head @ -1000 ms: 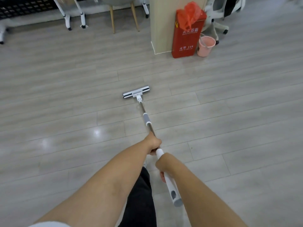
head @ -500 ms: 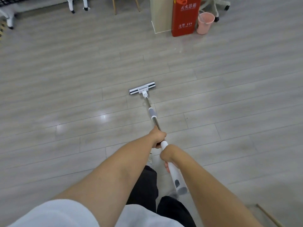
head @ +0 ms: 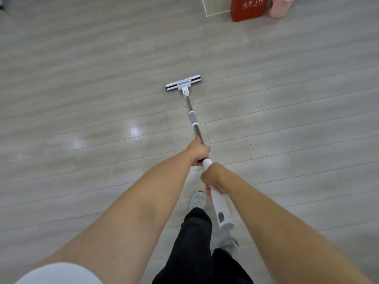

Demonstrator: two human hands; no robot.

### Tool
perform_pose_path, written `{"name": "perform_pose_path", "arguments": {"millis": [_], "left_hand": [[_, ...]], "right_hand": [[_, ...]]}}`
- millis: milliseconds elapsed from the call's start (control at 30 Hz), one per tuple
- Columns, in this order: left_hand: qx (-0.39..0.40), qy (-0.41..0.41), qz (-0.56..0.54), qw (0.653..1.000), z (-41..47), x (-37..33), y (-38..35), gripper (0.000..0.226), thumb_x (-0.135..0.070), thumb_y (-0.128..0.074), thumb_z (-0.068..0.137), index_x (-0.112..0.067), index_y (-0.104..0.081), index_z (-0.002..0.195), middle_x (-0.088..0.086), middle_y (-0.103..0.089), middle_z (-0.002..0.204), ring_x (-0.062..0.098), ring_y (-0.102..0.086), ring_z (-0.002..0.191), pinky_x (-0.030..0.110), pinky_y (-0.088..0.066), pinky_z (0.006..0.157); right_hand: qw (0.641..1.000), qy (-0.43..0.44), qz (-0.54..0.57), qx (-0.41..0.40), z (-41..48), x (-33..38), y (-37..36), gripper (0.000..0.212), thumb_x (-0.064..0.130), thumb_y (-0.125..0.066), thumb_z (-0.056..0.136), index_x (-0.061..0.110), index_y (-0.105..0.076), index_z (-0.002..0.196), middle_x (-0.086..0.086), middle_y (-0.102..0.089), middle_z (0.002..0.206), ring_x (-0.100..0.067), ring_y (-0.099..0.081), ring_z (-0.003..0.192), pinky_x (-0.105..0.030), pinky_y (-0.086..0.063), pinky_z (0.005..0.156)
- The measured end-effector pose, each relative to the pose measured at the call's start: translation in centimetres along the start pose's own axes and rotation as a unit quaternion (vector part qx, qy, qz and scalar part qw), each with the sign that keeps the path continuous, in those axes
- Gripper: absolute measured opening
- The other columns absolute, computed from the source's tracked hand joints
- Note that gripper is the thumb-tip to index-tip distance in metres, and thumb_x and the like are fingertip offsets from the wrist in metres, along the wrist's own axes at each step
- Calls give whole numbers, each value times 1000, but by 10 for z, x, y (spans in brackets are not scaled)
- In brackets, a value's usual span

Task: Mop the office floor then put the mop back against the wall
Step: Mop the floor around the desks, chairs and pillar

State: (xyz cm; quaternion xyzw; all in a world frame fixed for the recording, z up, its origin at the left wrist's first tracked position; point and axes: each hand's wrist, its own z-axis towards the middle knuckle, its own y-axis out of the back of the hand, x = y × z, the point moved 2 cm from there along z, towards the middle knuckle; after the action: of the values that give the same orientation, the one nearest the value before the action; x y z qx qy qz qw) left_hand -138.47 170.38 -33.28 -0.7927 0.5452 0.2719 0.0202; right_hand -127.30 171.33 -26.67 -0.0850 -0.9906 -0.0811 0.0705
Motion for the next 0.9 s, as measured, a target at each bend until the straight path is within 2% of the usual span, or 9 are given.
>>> {"name": "perform_pose_path", "arguments": {"millis": [100, 200, 333, 433, 533, 633, 767, 833, 900], "left_hand": [[-8, 3, -10, 1000, 24, -20, 21, 50, -13, -55, 94, -23, -39, 140, 12, -61, 118, 26, -63, 86, 35, -57, 56], [-4, 2, -10, 1000, 42, -29, 39, 60, -13, -56, 94, -23, -33, 148, 12, -60, 117, 28, -63, 91, 38, -58, 64], [-13, 5, 1, 1000, 40, -14, 46, 56, -16, -56, 94, -25, -36, 146, 9, -60, 107, 25, -61, 83, 31, -52, 52], [-14, 16, 13, 1000, 28, 11, 33, 63, -19, -55, 94, -29, -30, 150, 10, -61, 114, 27, -64, 91, 31, -52, 53], [-2, 16, 19, 1000, 2, 39, 8, 65, -19, -55, 95, -31, -25, 151, 12, -60, 117, 30, -65, 96, 35, -57, 60], [11, 11, 12, 1000, -35, 82, -28, 52, -17, -55, 95, -25, -33, 141, 13, -60, 114, 28, -64, 89, 36, -58, 62], [19, 6, 4, 1000, -102, 157, -84, 47, -17, -56, 93, -24, -37, 135, 12, -61, 111, 27, -65, 89, 38, -61, 66], [30, 4, 0, 1000, -145, 201, -117, 53, -18, -56, 93, -28, -34, 140, 11, -61, 110, 26, -65, 91, 36, -60, 62], [42, 12, -7, 999, -189, 247, -152, 57, -18, -55, 93, -32, -30, 143, 10, -60, 112, 26, -64, 91, 33, -57, 57]], "right_hand": [[1000, -15, 19, 1, 18, 34, 7, 27, 9, -46, 102, 6, -41, 128, -12, -56, 64, -22, -54, 48, -39, -56, 57], [999, -7, 31, 6, 30, 58, 6, 25, 8, -45, 101, 4, -43, 126, -12, -57, 64, -23, -55, 49, -42, -59, 67], [999, -10, 50, 10, 33, 55, -12, 22, 8, -45, 99, 5, -47, 120, -11, -57, 66, -21, -54, 48, -36, -55, 53], [999, -5, 41, 12, 26, 30, -27, 23, 8, -44, 98, 6, -47, 121, -11, -58, 67, -23, -56, 49, -37, -58, 59], [1000, -4, -12, 3, 17, -12, -41, 19, 10, -43, 97, 5, -48, 114, -10, -60, 64, -22, -56, 43, -32, -57, 58], [999, 1, -39, -9, 2, -74, -61, 25, 9, -43, 95, 6, -49, 119, -10, -60, 61, -22, -56, 43, -33, -58, 59], [1000, -29, -2, -1, -43, -174, -99, 11, 12, -47, 99, 7, -52, 107, -8, -56, 68, -18, -52, 48, -24, -48, 40], [999, -41, -23, 0, -64, -235, -122, 11, 16, -50, 99, 7, -53, 104, -8, -58, 71, -19, -54, 51, -26, -50, 43], [997, -41, -58, -8, -82, -297, -148, 22, 17, -51, 98, 7, -51, 117, -11, -64, 78, -22, -62, 58, -28, -54, 48]]}}
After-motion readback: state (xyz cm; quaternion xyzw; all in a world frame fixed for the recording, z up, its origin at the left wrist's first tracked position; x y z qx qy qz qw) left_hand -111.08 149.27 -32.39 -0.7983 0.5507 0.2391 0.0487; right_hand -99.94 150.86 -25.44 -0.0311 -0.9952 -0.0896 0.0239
